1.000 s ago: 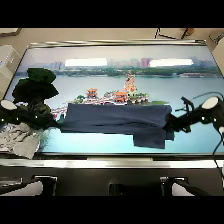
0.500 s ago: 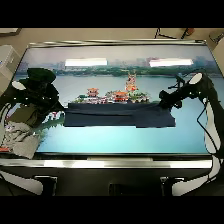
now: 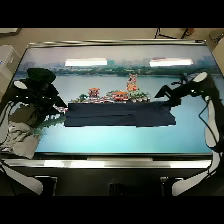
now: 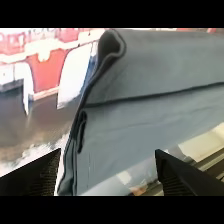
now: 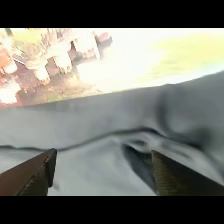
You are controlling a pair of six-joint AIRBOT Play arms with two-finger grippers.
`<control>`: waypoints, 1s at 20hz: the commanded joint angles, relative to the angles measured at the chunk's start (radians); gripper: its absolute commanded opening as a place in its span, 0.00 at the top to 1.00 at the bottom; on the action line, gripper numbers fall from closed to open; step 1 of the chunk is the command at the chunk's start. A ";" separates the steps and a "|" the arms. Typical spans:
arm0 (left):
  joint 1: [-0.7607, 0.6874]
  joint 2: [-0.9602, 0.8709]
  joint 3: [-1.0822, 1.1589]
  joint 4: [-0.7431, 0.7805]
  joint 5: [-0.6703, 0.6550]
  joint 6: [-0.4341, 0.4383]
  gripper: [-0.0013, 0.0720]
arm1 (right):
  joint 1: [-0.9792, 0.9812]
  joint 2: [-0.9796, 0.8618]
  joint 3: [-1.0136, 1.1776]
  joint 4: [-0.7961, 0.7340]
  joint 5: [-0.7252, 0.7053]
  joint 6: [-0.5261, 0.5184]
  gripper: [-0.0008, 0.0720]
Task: Fold the clothes and pants, and hang the long-sleeved shirts on hangers.
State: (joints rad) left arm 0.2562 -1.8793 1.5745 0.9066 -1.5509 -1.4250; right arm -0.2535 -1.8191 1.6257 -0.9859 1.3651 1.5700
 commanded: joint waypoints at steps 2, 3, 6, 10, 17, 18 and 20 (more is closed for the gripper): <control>0.082 0.091 0.050 0.004 -0.080 -0.008 0.07 | -0.206 0.003 0.015 -0.041 0.188 -0.038 0.03; 0.091 0.127 0.050 0.005 -0.080 -0.008 0.07 | -0.249 -0.005 -0.001 -0.062 0.214 -0.042 0.02; 0.083 0.218 0.050 0.004 -0.080 -0.009 0.07 | -0.305 -0.037 -0.037 -0.066 0.201 -0.076 0.01; 0.022 0.296 0.050 0.003 -0.080 -0.047 0.07 | -0.287 -0.110 -0.053 0.016 0.170 -0.169 0.01; -0.108 0.327 0.050 0.001 -0.080 -0.103 0.07 | -0.212 -0.190 -0.053 0.187 0.201 -0.291 0.01; -0.123 0.327 0.050 0.001 -0.080 -0.103 0.07 | -0.190 -0.190 -0.053 0.187 0.215 -0.307 0.01; -0.149 0.327 0.050 0.001 -0.080 -0.103 0.07 | -0.146 -0.190 -0.053 0.181 0.224 -0.315 0.02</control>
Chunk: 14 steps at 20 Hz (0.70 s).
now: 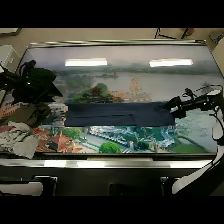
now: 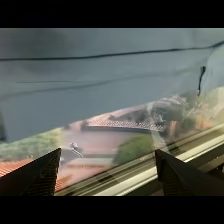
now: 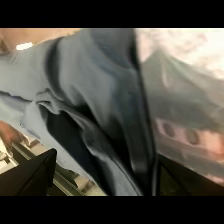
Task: Fold the clothes and pants, and hang the long-sleeved shirts on hangers.
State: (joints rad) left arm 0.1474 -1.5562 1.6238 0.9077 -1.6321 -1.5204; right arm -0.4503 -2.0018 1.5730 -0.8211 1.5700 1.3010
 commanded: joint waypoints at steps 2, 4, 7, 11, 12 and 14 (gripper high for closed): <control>-0.061 0.005 0.001 0.000 0.002 -0.009 0.07 | 0.103 -0.008 -0.001 0.003 0.018 -0.049 0.03; -0.080 0.004 0.001 0.000 0.002 -0.009 0.07 | 0.153 -0.007 -0.001 -0.037 0.028 -0.048 0.15; -0.097 0.004 0.001 0.000 0.017 -0.005 0.07 | 0.207 0.007 0.000 -0.145 0.034 0.025 0.94; -0.172 0.002 -0.019 0.000 0.197 0.011 0.31 | 0.219 0.114 0.000 -0.164 0.024 0.152 0.93; -0.211 0.000 -0.042 0.000 0.275 0.029 0.61 | 0.219 0.153 0.000 -0.164 0.025 0.175 0.93; -0.309 -0.023 -0.093 0.000 0.416 0.040 0.84 | 0.219 0.243 0.000 -0.164 0.023 0.234 0.93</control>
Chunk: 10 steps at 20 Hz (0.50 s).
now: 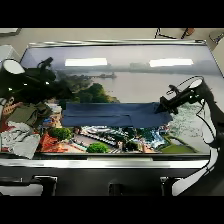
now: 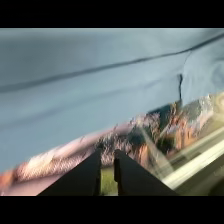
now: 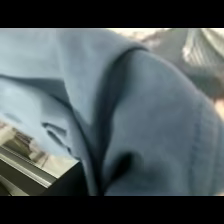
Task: Fold the clothes and pants, and hang the long-sleeved shirts on hangers.
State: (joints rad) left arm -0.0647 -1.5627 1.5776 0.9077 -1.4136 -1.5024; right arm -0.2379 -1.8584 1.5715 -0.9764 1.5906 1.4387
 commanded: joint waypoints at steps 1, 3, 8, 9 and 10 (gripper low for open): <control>-0.154 -0.039 -0.075 0.000 0.262 0.021 0.84 | 0.006 0.148 0.001 -0.008 0.006 0.126 0.93; -0.270 -0.109 -0.112 -0.010 0.346 0.021 0.84 | 0.006 0.240 0.001 -0.009 0.009 0.171 0.93; -0.480 -0.311 -0.112 -0.388 0.613 0.038 0.84 | 0.006 0.400 0.001 -0.009 0.066 0.259 0.93; -0.510 -0.337 -0.111 -0.477 0.678 0.056 0.91 | 0.006 0.418 0.001 -0.010 0.079 0.269 0.93; -0.538 -0.363 -0.100 -0.554 0.727 0.083 0.95 | 0.006 0.433 0.001 -0.014 0.086 0.279 0.93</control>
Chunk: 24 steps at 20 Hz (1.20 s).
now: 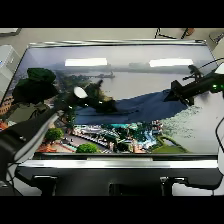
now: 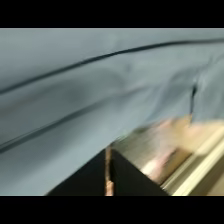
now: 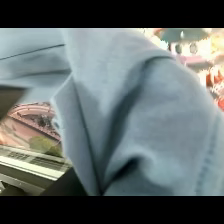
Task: Fold the clothes and pants, and hang the long-sleeved shirts on hangers.
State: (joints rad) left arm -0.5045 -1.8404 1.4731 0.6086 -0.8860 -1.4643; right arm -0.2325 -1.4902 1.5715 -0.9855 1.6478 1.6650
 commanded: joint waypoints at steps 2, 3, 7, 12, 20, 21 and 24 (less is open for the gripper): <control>-0.135 -0.138 0.063 -0.314 0.223 0.054 0.95 | 0.001 0.086 0.001 -0.007 0.045 0.059 0.93; -0.150 -0.167 0.103 -0.314 0.222 0.050 0.95 | 0.001 0.090 0.001 -0.006 0.060 0.064 0.93; -0.206 -0.260 0.212 -0.314 0.221 -0.074 0.95 | 0.001 0.123 0.001 0.001 0.106 0.051 0.93; -0.315 -0.345 0.343 -0.452 0.252 -0.088 0.95 | 0.001 0.213 0.001 0.002 0.082 0.047 0.93; -0.353 -0.435 0.507 -0.492 0.230 -0.089 0.96 | 0.001 0.221 0.001 0.003 0.031 0.014 0.93; -0.307 -0.419 0.507 -0.416 0.170 -0.080 0.96 | 0.001 0.206 0.001 0.014 0.020 0.006 0.93; -0.118 -0.306 0.507 -0.051 -0.032 -0.112 0.96 | 0.058 0.135 0.001 0.095 -0.029 -0.032 0.93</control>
State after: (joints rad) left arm -0.7525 -2.2150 1.9720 0.2768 -0.7403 -1.5600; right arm -0.2123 -1.3075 1.5715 -0.9531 1.6676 1.6669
